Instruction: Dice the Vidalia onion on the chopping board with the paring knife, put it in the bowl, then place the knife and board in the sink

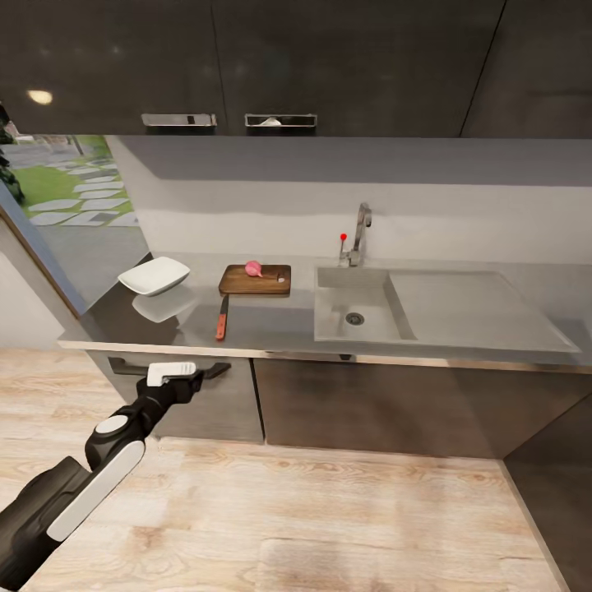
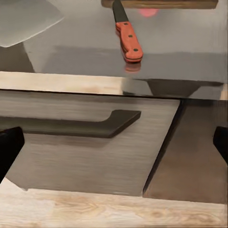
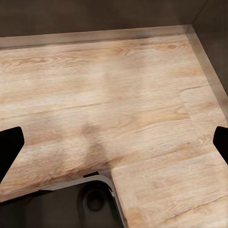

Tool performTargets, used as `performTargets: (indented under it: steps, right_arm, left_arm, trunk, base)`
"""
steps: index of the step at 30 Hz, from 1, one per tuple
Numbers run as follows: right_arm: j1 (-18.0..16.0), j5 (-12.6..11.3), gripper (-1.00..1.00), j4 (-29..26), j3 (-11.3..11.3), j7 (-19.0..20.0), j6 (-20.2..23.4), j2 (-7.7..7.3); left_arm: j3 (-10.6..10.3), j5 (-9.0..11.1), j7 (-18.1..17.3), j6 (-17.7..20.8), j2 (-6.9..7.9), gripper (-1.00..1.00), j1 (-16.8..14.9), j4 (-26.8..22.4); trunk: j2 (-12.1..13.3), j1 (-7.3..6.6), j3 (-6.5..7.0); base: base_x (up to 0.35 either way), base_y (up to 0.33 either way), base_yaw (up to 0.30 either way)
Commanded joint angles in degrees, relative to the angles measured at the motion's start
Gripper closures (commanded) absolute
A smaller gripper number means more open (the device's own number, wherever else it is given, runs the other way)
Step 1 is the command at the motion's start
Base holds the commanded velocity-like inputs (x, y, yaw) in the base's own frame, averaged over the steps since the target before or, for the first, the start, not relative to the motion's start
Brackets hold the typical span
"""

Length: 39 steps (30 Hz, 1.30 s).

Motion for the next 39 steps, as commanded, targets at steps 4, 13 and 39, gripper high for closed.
performTargets:
  steps: [4,13,39]
  right_arm:
    - [0.0,0.5,-1.00,-0.1,-0.2,-0.2,0.0,0.06]
    - [0.0,0.5,-1.00,-0.1,-0.2,-0.4,0.1,0.03]
    - [-0.1,1.0,-1.00,-23.5,0.1,-1.8,19.5,0.37]
  left_arm:
    - [-0.2,0.9,-0.8,-0.6,2.66,-1.00,-0.1,-0.1]
    - [-4.8,3.1,-1.1,-12.8,10.82,-1.00,-0.1,-0.1]
    - [-21.7,12.5,-0.6,-21.1,16.66,-1.00,-0.1,0.1]
  trunk:
    - [-0.1,0.04,-0.10]
    - [-0.1,0.04,-0.10]
    - [-0.1,0.04,-0.10]
  base:
    - [0.000,0.000,0.000]
    - [0.000,0.000,0.000]
    - [0.000,0.000,0.000]
